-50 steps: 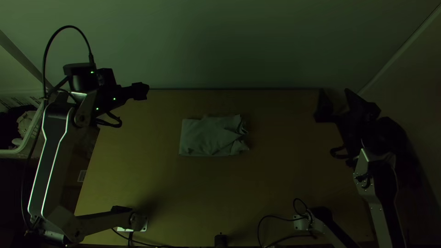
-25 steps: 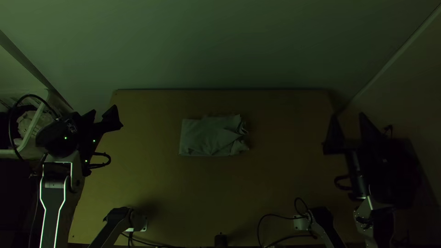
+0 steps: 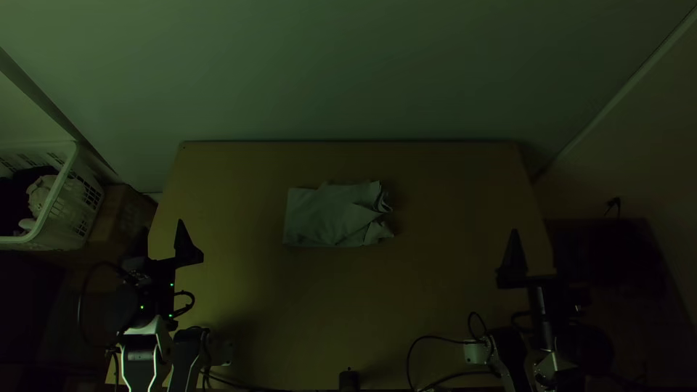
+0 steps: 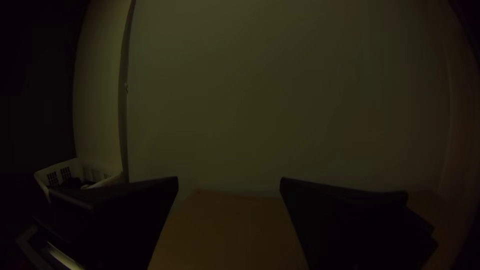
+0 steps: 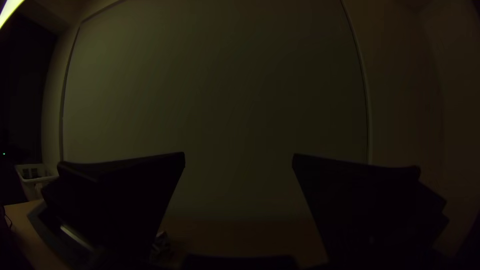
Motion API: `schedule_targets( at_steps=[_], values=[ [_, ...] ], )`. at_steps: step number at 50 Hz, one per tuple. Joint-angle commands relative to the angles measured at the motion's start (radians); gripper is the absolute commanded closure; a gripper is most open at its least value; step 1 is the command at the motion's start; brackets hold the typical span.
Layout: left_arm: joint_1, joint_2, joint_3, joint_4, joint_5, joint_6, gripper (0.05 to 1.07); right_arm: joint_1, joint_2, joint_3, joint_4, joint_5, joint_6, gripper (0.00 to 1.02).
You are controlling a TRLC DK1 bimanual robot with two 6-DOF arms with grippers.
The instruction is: Fold the t-shirt
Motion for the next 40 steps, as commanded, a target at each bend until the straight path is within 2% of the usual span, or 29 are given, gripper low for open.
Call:
schedule_targets(
  at_steps=[1, 12, 19, 27, 32, 36, 40],
  values=[
    [0.006, -0.110, -0.112, 0.051, -0.003, 0.047, 0.09, -0.003, -0.017, -0.048, 0.010, 0.004, 0.021, 0.04],
    [-0.007, -0.156, -0.289, 0.154, 0.000, 0.061, 0.09, -0.009, -0.019, -0.243, 0.156, 0.005, 0.013, 0.04],
    [-0.010, -0.157, -0.352, 0.163, 0.000, 0.061, 0.09, -0.009, -0.019, -0.358, 0.267, 0.005, 0.022, 0.04],
    [-0.007, -0.159, -0.391, 0.161, 0.000, 0.087, 0.09, -0.013, -0.019, -0.421, 0.245, 0.007, 0.028, 0.04],
    [-0.003, -0.159, -0.412, 0.167, 0.001, 0.124, 0.09, -0.027, -0.020, -0.452, 0.202, 0.008, 0.030, 0.04],
    [0.014, -0.157, -0.412, 0.161, 0.006, 0.124, 0.09, -0.035, -0.017, -0.452, 0.093, 0.007, 0.036, 0.04],
    [0.033, -0.156, -0.412, 0.160, 0.006, 0.130, 0.09, -0.036, -0.017, -0.450, 0.093, 0.002, 0.024, 0.04]
  ],
)
